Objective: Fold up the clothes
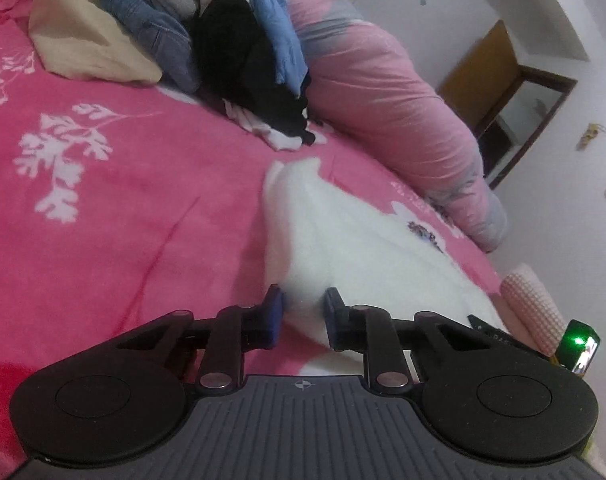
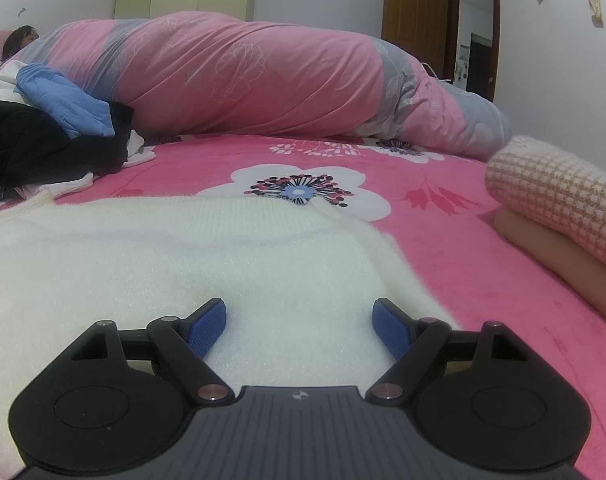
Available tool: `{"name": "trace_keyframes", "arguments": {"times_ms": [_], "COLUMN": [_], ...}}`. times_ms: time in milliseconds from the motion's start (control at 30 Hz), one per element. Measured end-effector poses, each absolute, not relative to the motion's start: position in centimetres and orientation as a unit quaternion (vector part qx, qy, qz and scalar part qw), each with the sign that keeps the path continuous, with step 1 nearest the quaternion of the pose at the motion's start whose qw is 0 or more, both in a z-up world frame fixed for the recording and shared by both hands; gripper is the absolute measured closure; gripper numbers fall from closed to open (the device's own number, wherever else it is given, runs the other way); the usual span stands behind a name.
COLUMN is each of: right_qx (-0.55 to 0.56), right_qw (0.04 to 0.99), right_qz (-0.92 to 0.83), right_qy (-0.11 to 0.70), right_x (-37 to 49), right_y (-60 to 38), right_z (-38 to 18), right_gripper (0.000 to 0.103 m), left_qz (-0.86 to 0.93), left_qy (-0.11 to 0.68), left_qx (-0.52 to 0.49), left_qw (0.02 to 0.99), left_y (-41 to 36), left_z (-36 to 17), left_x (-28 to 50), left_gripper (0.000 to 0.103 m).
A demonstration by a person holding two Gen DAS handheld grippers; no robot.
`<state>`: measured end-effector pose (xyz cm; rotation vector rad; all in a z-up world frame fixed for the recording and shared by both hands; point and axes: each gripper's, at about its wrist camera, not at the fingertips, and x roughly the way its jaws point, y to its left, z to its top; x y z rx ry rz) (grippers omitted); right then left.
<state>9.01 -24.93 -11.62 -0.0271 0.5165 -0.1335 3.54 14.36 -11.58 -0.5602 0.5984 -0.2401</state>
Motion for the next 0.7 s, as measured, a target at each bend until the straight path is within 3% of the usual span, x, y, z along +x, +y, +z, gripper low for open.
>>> {"name": "trace_keyframes", "arguments": {"times_ms": [100, 267, 533, 700], "right_qx": [-0.014, -0.014, -0.014, -0.014], "right_qw": [0.965, 0.965, 0.965, 0.965], "right_qz": [-0.066, -0.066, -0.065, -0.065], "right_qy": [0.254, 0.254, 0.252, 0.252], "right_x": [9.0, 8.9, 8.9, 8.9], "right_y": [-24.9, -24.9, -24.9, -24.9], "right_z": [-11.6, -11.6, -11.7, -11.7], "right_gripper": [0.02, 0.02, 0.02, 0.02], "left_qz": [-0.114, -0.103, -0.134, -0.115], "left_qy": [0.315, 0.288, 0.225, 0.264], "left_qx": [-0.27, -0.234, -0.115, -0.087], "left_qw": [0.903, 0.923, 0.958, 0.954], "left_y": [14.8, 14.8, 11.3, 10.3], "left_z": [-13.3, -11.0, -8.2, -10.5], "left_x": [4.1, 3.1, 2.2, 3.6], "left_gripper": [0.078, 0.065, 0.065, 0.065]}}
